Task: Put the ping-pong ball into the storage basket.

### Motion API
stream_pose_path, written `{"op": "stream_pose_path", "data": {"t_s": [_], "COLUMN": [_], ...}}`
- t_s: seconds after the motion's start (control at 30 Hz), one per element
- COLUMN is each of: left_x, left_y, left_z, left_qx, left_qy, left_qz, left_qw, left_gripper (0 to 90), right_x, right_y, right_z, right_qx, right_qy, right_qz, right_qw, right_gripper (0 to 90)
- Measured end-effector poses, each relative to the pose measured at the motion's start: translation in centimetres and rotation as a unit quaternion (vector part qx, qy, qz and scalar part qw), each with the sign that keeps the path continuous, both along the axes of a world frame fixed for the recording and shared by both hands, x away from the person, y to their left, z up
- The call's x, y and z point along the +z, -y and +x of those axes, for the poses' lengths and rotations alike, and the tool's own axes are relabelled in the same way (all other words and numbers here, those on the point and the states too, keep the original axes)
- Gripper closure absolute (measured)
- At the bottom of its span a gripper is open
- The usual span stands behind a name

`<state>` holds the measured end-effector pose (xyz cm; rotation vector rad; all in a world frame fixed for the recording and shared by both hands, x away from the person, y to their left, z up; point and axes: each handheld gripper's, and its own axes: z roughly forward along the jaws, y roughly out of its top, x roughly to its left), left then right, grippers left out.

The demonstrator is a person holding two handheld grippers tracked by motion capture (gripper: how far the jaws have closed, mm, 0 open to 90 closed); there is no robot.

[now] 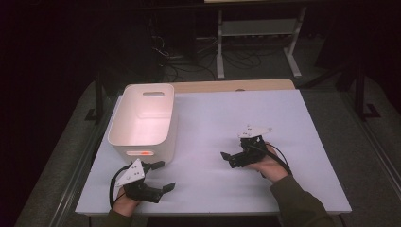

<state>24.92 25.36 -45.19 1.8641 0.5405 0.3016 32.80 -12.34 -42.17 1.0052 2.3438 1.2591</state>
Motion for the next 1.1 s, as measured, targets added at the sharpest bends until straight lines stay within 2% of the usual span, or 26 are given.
{"op": "stream_pose_path", "data": {"t_s": [0.23,1.1], "left_x": [0.0,0.0], "left_y": [0.0,0.0], "left_z": [0.0,0.0], "left_qx": [0.000,-0.001], "left_qy": [0.000,0.000], "left_qz": [0.000,0.004], "left_qw": [1.0000,1.0000], "left_gripper": [14.0,14.0], "right_x": [-0.6,-1.7], "right_y": [1.1,6.1], "right_z": [-1.0,-4.3], "right_qx": [-0.006,-0.059], "right_qy": [-0.001,-0.001], "right_qz": [0.002,0.022], "right_qw": [1.0000,0.9980], "right_gripper": [0.4,0.4]}}
